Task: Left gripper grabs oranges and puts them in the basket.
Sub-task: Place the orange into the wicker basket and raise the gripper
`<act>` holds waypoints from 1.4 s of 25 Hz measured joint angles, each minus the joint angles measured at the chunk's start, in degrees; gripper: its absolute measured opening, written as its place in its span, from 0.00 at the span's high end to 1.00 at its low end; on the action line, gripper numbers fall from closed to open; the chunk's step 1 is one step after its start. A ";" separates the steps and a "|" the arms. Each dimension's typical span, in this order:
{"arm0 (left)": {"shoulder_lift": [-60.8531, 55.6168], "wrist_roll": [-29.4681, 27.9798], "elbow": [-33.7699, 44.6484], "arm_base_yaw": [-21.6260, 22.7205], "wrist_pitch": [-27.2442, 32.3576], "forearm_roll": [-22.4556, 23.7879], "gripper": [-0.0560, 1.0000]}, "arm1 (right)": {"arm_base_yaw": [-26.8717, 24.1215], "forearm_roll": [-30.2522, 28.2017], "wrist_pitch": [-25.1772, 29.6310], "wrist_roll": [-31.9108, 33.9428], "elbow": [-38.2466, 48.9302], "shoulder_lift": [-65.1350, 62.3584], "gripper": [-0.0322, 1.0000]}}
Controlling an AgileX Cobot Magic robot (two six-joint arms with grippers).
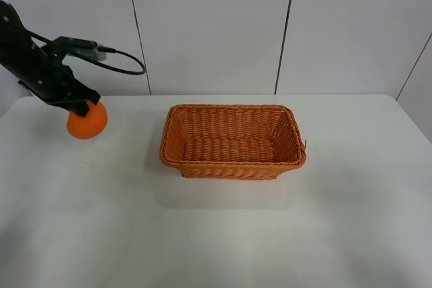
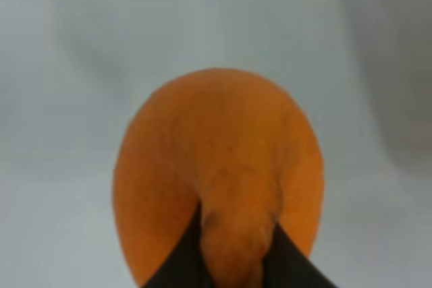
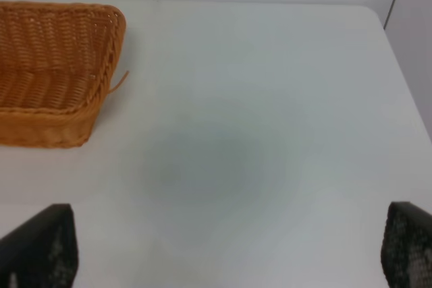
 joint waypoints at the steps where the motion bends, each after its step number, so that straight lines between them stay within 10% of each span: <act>1: -1.96 -0.02 0.00 -0.45 0.82 0.00 0.80 | 0.00 0.00 0.00 0.00 0.00 0.00 0.30; 9: -9.47 -1.92 -0.86 -10.52 3.21 -0.32 0.80 | 0.00 0.00 0.00 0.00 0.00 0.00 0.30; 22: 9.21 -6.76 -18.71 -29.91 3.95 -0.44 0.80 | 0.00 0.00 0.00 0.00 0.00 0.00 0.30; 35: 27.87 -8.24 -34.23 -33.92 7.36 -1.57 0.80 | 0.00 0.00 0.00 0.00 0.00 0.00 0.30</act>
